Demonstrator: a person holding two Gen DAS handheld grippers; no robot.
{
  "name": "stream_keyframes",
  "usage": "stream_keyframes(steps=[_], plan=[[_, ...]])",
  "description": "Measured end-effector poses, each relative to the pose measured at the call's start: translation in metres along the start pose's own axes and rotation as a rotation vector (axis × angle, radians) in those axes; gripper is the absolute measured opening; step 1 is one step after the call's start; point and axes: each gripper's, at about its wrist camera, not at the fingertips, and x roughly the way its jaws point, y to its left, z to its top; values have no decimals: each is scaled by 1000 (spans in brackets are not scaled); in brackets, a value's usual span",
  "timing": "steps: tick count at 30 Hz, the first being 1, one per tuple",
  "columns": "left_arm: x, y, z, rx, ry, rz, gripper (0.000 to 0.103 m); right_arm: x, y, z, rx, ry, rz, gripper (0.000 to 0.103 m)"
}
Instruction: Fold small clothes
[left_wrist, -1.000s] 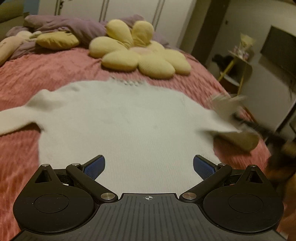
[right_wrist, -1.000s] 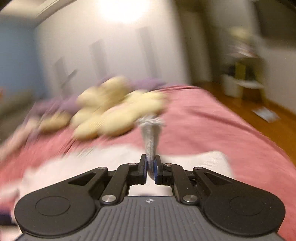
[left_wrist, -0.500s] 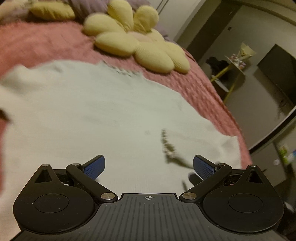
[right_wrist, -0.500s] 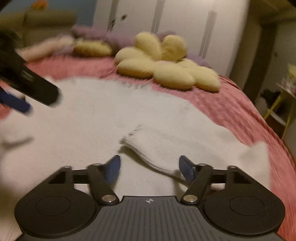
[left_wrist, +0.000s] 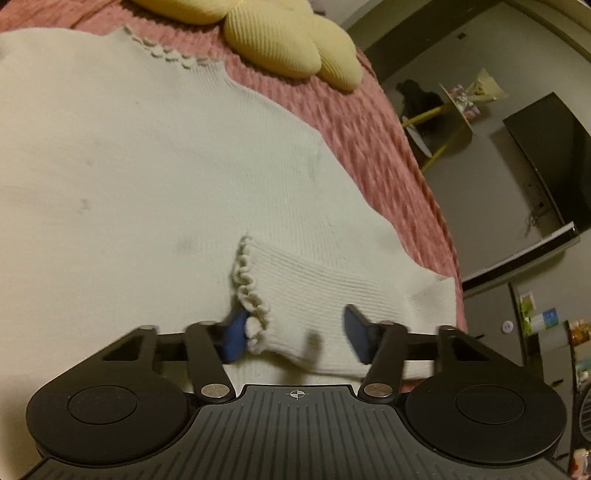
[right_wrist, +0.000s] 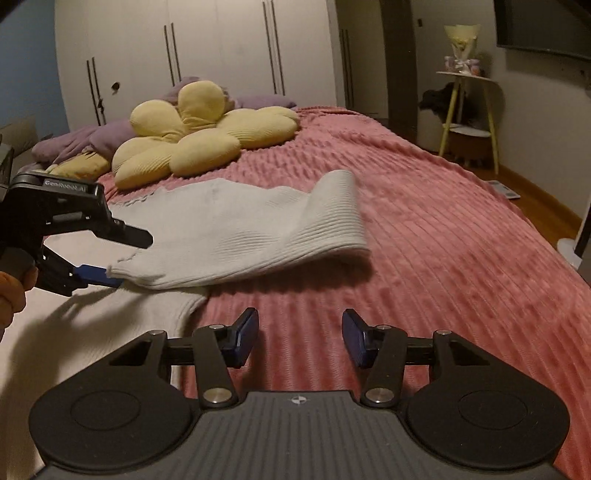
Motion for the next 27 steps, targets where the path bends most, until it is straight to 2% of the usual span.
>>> stream_keyframes(steps=[1, 2, 3, 4, 7, 9, 11, 15, 19, 24, 27], plan=[[3, -1, 1, 4, 6, 16, 37, -1, -2, 0, 9, -2, 4, 50], [5, -3, 3, 10, 10, 31, 18, -1, -3, 1, 22, -2, 8, 50], [5, -3, 5, 18, 12, 49, 11, -1, -3, 2, 30, -1, 13, 50], [-2, -1, 7, 20, 3, 47, 11, -1, -2, 3, 36, 0, 22, 50], [-34, 1, 16, 57, -90, 18, 11, 1, -2, 11, 69, 0, 65, 50], [-63, 7, 24, 90, -161, 40, 11, 2, -6, 19, 123, 2, 116, 50], [-87, 19, 33, 116, -221, 107, 11, 7, -14, 28, 213, 23, 196, 50], [-117, 56, 48, 138, -307, 320, 11, 34, -26, 38, 477, 100, 404, 50], [-122, 90, 51, 143, -320, 455, 11, 63, -15, 46, 538, 142, 441, 50], [-116, 113, 53, 51, -302, 405, 11, 96, -1, 51, 588, 221, 469, 46], [-121, 119, 54, 48, -321, 382, 11, 108, 12, 56, 580, 244, 458, 45]])
